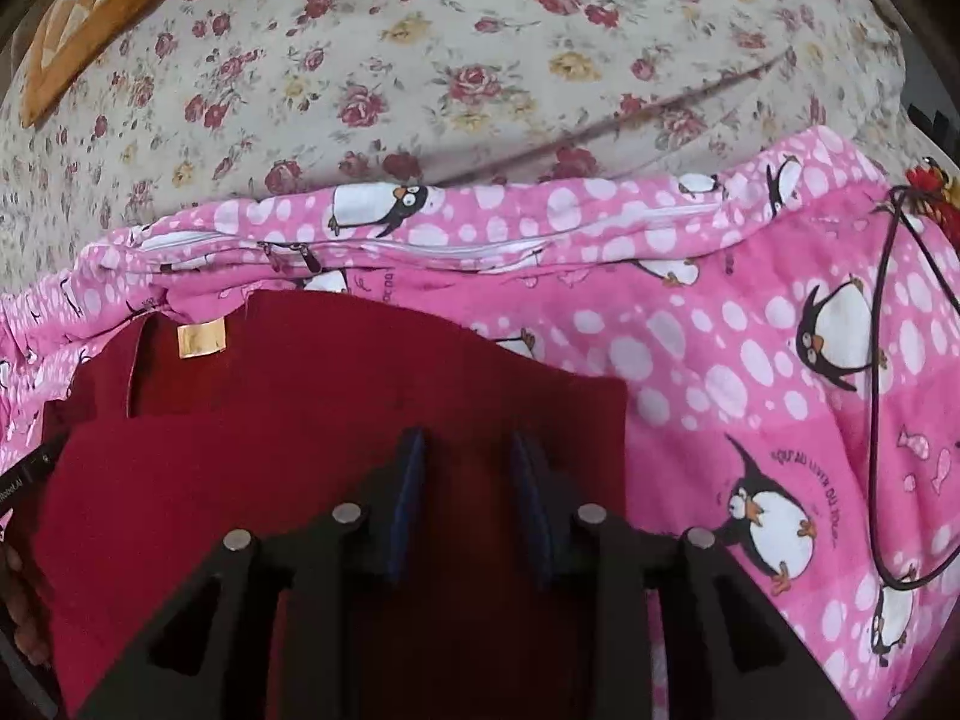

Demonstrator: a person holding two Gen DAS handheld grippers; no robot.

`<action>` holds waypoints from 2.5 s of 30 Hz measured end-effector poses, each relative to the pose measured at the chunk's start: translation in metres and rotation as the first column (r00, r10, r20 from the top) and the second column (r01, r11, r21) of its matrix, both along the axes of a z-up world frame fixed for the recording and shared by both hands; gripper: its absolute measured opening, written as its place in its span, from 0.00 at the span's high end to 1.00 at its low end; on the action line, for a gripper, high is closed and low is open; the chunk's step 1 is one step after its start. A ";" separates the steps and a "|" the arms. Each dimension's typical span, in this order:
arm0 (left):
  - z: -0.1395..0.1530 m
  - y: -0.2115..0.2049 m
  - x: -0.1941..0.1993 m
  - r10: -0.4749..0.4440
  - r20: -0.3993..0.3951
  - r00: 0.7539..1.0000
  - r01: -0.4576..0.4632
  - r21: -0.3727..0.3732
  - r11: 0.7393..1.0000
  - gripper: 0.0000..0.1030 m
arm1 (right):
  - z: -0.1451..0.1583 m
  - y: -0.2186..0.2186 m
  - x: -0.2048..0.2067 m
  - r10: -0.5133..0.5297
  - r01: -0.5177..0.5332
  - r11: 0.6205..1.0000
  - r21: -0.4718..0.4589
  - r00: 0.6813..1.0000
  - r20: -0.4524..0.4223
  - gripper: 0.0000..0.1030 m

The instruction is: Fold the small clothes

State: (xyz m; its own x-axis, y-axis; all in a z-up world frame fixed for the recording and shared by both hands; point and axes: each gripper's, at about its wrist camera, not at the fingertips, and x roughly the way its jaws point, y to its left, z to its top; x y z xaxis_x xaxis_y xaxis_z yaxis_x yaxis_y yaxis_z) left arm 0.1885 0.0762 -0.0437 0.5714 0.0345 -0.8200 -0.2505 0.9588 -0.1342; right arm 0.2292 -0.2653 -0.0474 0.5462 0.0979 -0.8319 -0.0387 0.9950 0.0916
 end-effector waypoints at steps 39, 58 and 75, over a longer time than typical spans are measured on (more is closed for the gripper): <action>0.059 -0.015 -0.113 -0.128 0.076 0.989 0.125 0.036 0.991 0.55 | 0.076 0.012 -0.156 0.032 -0.041 0.997 0.061 0.989 0.143 0.29; 0.011 -0.011 -0.344 -0.280 -0.007 0.960 0.279 -0.049 0.959 0.54 | 0.010 -0.054 -0.402 0.210 -0.185 0.956 0.228 0.973 -0.092 0.29; -0.003 -0.018 -0.377 -0.317 -0.023 0.948 0.311 -0.139 0.940 0.93 | -0.010 -0.038 -0.401 0.245 -0.194 0.934 0.299 0.959 -0.145 0.76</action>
State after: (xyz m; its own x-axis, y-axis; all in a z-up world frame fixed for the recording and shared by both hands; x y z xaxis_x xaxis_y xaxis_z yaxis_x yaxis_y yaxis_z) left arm -0.1881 0.0578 -0.0463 0.4987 -0.2510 -0.8296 0.0521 0.9641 -0.2604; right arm -0.1722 -0.3034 -0.0570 0.3307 0.4404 -0.8347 -0.2108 0.8965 0.3896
